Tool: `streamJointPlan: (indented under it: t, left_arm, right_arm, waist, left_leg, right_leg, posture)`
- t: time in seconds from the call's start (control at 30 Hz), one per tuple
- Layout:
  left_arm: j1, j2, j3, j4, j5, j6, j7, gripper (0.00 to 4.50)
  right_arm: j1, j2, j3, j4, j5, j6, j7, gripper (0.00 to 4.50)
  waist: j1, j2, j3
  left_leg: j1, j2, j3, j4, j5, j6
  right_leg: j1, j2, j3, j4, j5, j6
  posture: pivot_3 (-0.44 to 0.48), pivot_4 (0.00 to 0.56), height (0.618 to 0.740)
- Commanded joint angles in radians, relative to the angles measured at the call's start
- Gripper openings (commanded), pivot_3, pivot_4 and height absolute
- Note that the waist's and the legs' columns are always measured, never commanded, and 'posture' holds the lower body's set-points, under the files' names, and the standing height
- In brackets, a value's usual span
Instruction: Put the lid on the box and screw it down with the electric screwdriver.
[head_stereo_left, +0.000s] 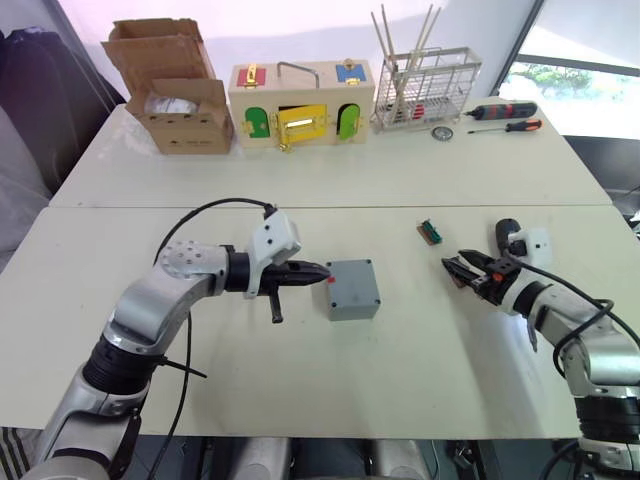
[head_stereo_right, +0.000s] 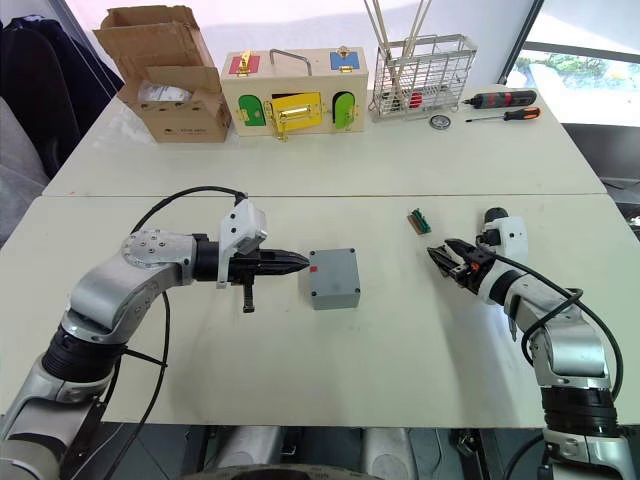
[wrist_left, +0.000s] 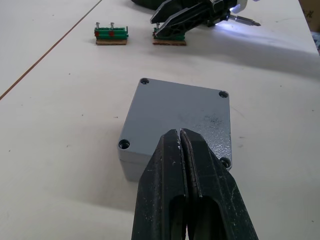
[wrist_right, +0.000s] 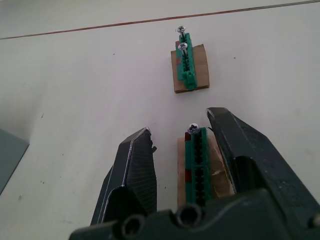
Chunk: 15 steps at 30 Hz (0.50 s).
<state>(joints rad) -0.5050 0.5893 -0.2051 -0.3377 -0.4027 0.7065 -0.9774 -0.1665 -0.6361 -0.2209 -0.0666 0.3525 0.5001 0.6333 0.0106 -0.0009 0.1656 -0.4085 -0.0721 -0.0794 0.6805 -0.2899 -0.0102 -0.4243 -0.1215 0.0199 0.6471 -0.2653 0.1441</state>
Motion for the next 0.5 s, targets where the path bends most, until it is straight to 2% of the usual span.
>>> streamJointPlan:
  t: [0.03, 0.07, 0.5]
  left_arm:
    - [-0.007, 0.01, 0.001, -0.031, 0.0, -0.022, 0.001, 0.0]
    - [-0.007, 0.01, 0.0, -0.031, 0.001, -0.023, 0.001, 0.0]
    - [-0.013, 0.012, -0.009, -0.015, 0.007, -0.043, 0.001, 0.0]
  right_arm:
    - [-0.009, 0.006, -0.009, -0.007, -0.006, -0.029, -0.008, 0.25]
    - [-0.008, 0.007, -0.009, -0.006, -0.007, -0.03, -0.008, 0.04]
    - [-0.021, 0.018, -0.043, -0.002, 0.013, -0.039, -0.023, 0.04]
  waist:
    - [0.0, 0.0, 0.0]
    - [0.0, 0.0, 0.0]
    - [0.0, 0.0, 0.0]
  left_leg:
    - [0.0, 0.0, 0.0, 0.0, 0.0, 0.0]
    - [0.0, 0.0, 0.0, 0.0, 0.0, 0.0]
    - [0.0, 0.0, 0.0, 0.0, 0.0, 0.0]
  right_leg:
    - [0.0, 0.0, 0.0, 0.0, 0.0, 0.0]
    - [0.0, 0.0, 0.0, 0.0, 0.0, 0.0]
    - [0.0, 0.0, 0.0, 0.0, 0.0, 0.0]
  posture:
    - [0.0, 0.15, 0.73]
    - [0.0, 0.15, 0.73]
    - [0.0, 0.15, 0.73]
